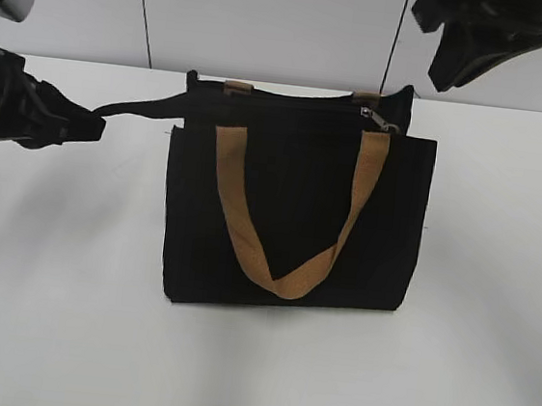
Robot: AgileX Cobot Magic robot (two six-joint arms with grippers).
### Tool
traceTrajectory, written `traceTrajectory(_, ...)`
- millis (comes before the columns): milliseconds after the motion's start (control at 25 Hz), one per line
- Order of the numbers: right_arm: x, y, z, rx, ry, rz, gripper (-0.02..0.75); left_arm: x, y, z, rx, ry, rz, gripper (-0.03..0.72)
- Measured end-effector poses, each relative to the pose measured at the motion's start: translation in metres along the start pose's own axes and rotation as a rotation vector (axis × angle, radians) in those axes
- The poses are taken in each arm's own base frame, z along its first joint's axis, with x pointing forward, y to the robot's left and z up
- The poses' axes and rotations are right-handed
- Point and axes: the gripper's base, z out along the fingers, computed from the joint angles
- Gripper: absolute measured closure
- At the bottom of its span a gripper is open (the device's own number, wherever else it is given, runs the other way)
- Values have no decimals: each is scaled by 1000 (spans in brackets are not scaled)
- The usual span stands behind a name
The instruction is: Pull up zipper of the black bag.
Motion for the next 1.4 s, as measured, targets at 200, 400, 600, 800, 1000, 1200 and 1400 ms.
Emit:
traceTrajectory(200,2,4,-13,-55,-36,-63,285,1,5,-1,-35,3,-2,174)
traceTrajectory(400,4,8,-24,-85,-69,-88,158,1,5,-1,-33,2,-17,82)
traceTrajectory(600,17,10,-55,-62,-134,-104,158,-14,-8,-15,-99,-57,-43,132)
traceTrajectory(800,55,21,-69,10,-111,-166,188,-36,-34,-33,-248,-168,27,139)
traceTrajectory(1000,104,39,-73,-17,-81,-191,195,-28,-49,-25,-429,-160,81,146)
traceTrajectory(1200,153,40,-79,-20,-84,-179,195,-15,-75,-13,-502,-45,221,148)
traceTrajectory(1400,192,39,-93,-17,-151,-178,195,0,-109,-19,-456,89,166,148)
